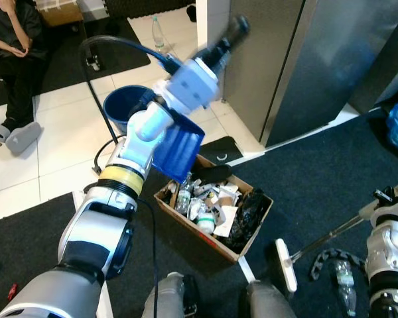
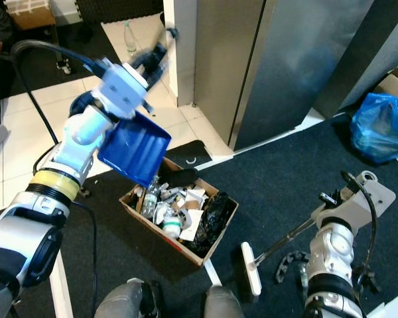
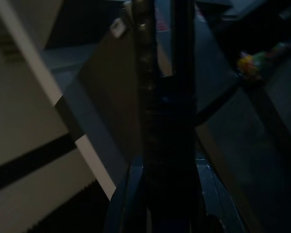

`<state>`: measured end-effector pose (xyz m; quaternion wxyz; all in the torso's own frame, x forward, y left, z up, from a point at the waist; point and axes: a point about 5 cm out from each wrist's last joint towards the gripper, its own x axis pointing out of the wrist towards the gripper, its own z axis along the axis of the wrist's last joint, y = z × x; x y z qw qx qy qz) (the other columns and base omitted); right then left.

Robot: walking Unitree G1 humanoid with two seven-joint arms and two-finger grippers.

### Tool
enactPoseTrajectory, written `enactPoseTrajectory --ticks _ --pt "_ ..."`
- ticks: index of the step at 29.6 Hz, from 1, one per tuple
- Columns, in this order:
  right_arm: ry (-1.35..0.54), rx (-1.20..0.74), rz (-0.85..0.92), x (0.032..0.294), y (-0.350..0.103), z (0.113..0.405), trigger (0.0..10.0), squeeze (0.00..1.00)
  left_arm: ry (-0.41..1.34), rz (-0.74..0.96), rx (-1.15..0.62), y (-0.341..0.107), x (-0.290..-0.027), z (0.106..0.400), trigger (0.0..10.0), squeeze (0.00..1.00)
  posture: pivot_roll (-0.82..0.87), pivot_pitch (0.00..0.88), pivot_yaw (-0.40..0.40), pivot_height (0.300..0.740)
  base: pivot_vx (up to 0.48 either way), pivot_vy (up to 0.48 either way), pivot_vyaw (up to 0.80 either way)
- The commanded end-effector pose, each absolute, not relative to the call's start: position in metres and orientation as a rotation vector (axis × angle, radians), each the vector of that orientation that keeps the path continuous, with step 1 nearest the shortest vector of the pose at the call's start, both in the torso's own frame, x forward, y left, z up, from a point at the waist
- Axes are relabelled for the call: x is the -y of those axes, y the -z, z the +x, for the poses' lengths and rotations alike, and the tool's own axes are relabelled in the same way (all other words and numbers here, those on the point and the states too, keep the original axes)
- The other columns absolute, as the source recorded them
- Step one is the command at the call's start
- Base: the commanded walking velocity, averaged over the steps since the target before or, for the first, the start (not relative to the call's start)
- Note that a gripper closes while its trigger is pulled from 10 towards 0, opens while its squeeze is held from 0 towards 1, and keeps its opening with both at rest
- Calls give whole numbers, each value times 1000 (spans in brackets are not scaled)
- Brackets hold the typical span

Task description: Sweep floor

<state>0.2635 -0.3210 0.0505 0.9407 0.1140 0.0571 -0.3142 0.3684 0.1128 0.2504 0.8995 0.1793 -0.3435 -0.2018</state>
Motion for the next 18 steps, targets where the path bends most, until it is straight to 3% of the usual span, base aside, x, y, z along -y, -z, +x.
enactPoseTrajectory --ticks 1,10,18 --pt "658 -112 244 323 -53 266 10000 0 400 309 760 -265 -112 368 10000 0 28 0 35 740 0 0 0" --pt "710 -43 199 339 -74 274 10000 0 362 258 755 -264 -122 366 10000 0 37 0 20 740 0 0 0" --pt "738 -46 179 342 -75 273 10000 0 476 615 748 -255 -114 362 10000 0 34 0 19 740 0 0 0"
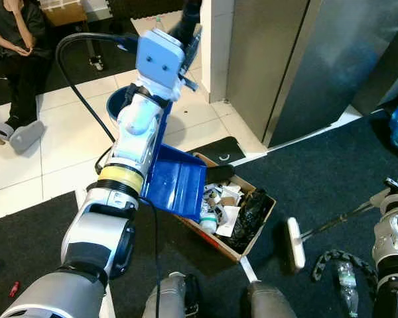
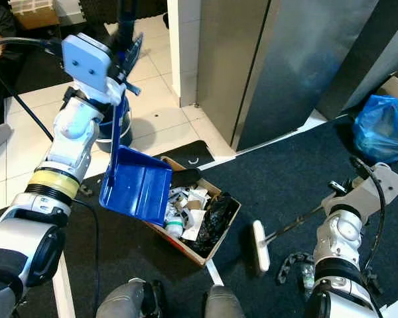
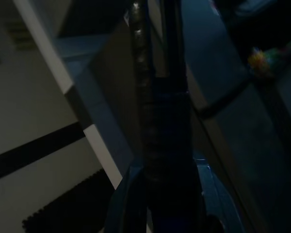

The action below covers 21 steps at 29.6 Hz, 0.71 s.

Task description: Sweep floor

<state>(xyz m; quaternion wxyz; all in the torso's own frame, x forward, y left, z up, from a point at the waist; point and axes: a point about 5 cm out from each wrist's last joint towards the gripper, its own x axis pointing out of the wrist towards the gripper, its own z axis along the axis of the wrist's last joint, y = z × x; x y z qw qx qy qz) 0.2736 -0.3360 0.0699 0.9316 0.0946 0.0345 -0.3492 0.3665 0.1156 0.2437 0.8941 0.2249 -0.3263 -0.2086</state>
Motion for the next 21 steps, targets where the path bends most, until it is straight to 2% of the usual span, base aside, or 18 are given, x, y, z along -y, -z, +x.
enactPoseTrajectory --ticks 1,11,15,21 --pt "738 -47 178 341 -75 273 10000 0 490 659 748 -253 -113 362 10000 0 34 0 19 740 0 0 0" --pt "751 -50 183 340 -72 271 10000 0 556 805 776 -254 -102 359 10000 0 26 0 28 740 0 0 0" --pt "754 -48 179 340 -71 270 10000 0 541 764 783 -256 -102 359 10000 0 23 0 28 740 0 0 0" --pt "783 -35 151 346 -76 269 10000 0 380 483 756 -263 -116 367 10000 0 15 0 24 740 0 0 0"
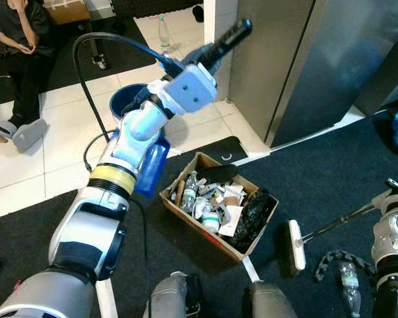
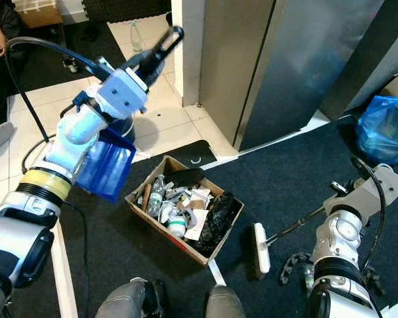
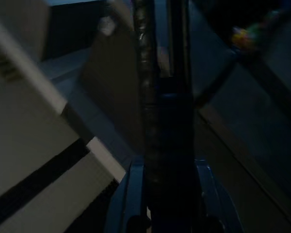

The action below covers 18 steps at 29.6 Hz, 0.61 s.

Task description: Sweep floor

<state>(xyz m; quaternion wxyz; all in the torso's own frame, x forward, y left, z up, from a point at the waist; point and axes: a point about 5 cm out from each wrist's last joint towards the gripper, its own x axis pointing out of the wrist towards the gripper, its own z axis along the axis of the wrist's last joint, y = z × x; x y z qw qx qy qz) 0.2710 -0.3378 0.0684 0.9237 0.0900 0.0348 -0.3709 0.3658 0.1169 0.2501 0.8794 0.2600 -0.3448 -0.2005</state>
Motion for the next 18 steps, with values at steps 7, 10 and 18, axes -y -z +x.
enactPoseTrajectory --ticks 7,10,18 --pt "780 -40 133 349 -80 272 10000 0 271 260 717 -265 -130 373 10000 0 13 0 16 740 0 0 -571" --pt "764 -41 133 347 -81 275 10000 0 243 218 691 -260 -135 374 10000 0 14 0 11 740 0 0 -800" --pt "755 -37 133 348 -84 277 10000 0 218 170 653 -252 -144 374 10000 0 21 0 4 740 0 0 -800"
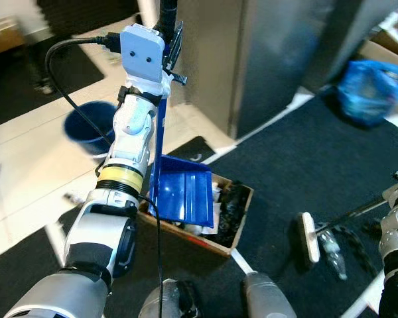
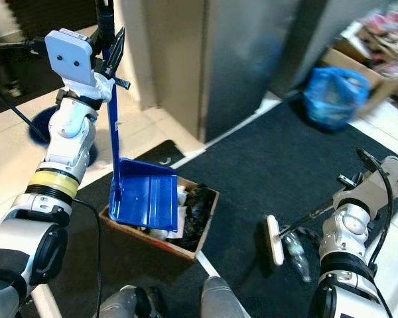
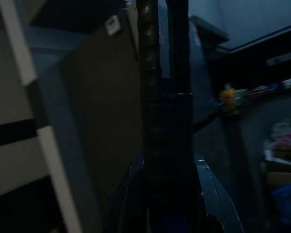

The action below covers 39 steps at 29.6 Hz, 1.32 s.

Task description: Sweep floor

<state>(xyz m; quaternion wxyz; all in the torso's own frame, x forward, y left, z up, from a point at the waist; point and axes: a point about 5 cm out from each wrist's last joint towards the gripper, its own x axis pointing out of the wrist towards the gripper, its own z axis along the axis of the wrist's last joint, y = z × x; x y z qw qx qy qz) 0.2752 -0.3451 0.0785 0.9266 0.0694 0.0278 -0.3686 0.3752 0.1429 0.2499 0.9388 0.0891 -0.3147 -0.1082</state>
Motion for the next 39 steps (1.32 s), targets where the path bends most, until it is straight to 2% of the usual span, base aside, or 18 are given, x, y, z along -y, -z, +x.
enactPoseTrajectory --ticks 1,17,22,30,34,39 --pt "757 -36 130 349 -85 276 10000 0 216 166 649 -251 -145 374 10000 0 21 0 4 740 0 0 -800" --pt "774 9 171 354 -94 280 10000 0 193 184 618 -246 -154 376 10000 0 29 0 13 740 0 0 -800" --pt "724 161 395 357 -109 284 10000 0 206 188 604 -242 -151 376 10000 0 27 0 17 740 0 0 -800" --pt "793 314 506 382 -135 277 10000 0 218 187 591 -238 -148 376 10000 0 18 0 19 740 0 0 -800" --pt "806 348 497 387 -141 273 10000 0 222 184 586 -236 -147 376 10000 0 17 0 20 740 0 0 -800" --pt "807 354 393 389 -146 271 10000 0 242 186 576 -233 -142 375 10000 0 12 0 26 740 0 0 -800"
